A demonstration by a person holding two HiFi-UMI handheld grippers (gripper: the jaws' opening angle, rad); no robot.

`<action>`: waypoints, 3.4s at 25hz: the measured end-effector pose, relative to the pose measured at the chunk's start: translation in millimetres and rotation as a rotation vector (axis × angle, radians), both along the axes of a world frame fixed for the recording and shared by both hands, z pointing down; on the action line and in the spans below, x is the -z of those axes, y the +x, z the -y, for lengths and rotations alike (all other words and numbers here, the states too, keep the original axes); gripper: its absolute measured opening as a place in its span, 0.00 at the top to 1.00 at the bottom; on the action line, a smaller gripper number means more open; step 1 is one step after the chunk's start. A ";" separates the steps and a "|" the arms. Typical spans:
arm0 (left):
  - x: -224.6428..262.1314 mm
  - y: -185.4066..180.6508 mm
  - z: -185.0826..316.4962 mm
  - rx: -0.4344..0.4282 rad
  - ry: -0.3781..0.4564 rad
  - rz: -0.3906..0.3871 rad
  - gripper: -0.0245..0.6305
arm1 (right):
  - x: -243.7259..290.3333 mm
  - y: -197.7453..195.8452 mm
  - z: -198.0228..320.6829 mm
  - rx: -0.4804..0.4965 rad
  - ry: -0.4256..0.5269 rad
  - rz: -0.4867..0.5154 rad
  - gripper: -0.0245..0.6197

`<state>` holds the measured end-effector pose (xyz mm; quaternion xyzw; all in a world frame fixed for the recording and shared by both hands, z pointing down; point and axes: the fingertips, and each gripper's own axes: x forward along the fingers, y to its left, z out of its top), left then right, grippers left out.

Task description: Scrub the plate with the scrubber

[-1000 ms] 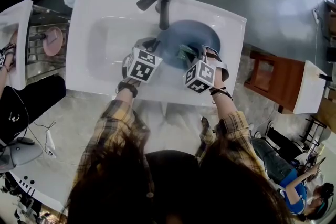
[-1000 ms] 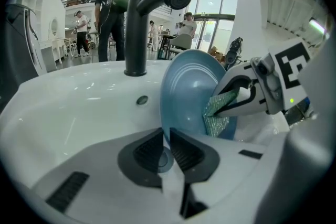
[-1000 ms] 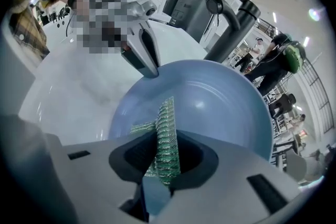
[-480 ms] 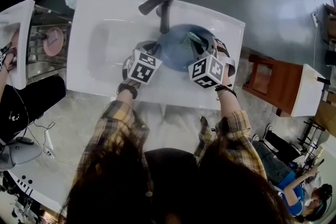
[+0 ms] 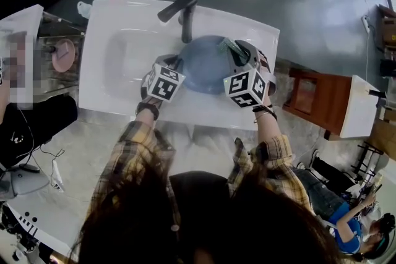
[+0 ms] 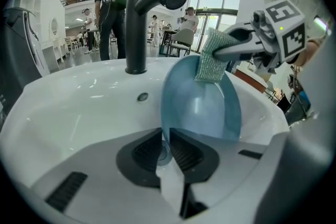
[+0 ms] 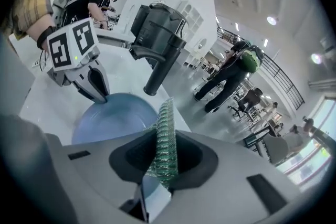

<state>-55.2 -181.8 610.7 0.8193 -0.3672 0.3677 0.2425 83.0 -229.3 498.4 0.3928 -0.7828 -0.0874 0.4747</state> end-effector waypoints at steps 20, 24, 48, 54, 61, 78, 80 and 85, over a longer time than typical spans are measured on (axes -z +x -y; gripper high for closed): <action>92.1 -10.3 -9.9 0.249 0.150 -0.103 0.81 | 109.6 11.1 -43.6 -0.130 -0.067 0.611 0.82; 142.5 4.3 -6.4 0.255 0.229 -0.183 0.81 | 137.3 6.6 -45.6 -0.094 -0.039 0.690 0.82; 350.3 76.5 -11.0 0.132 0.659 -0.414 0.94 | 253.8 16.9 -52.4 0.097 0.168 0.864 0.82; 352.7 79.2 -14.0 0.136 0.656 -0.418 0.94 | 250.3 15.8 -55.5 0.090 0.154 0.869 0.82; 357.8 78.9 -19.5 0.133 0.678 -0.411 0.94 | 253.5 14.5 -59.8 0.097 0.168 0.853 0.82; 366.6 63.8 -20.0 0.156 0.705 -0.398 0.94 | 256.3 3.0 -59.0 0.114 0.169 0.837 0.82; 371.9 63.4 -17.8 0.149 0.718 -0.401 0.94 | 256.9 2.0 -59.0 0.117 0.168 0.835 0.82; 380.0 63.5 -17.4 0.132 0.732 -0.435 0.94 | 260.2 5.1 -59.2 0.110 0.181 0.836 0.82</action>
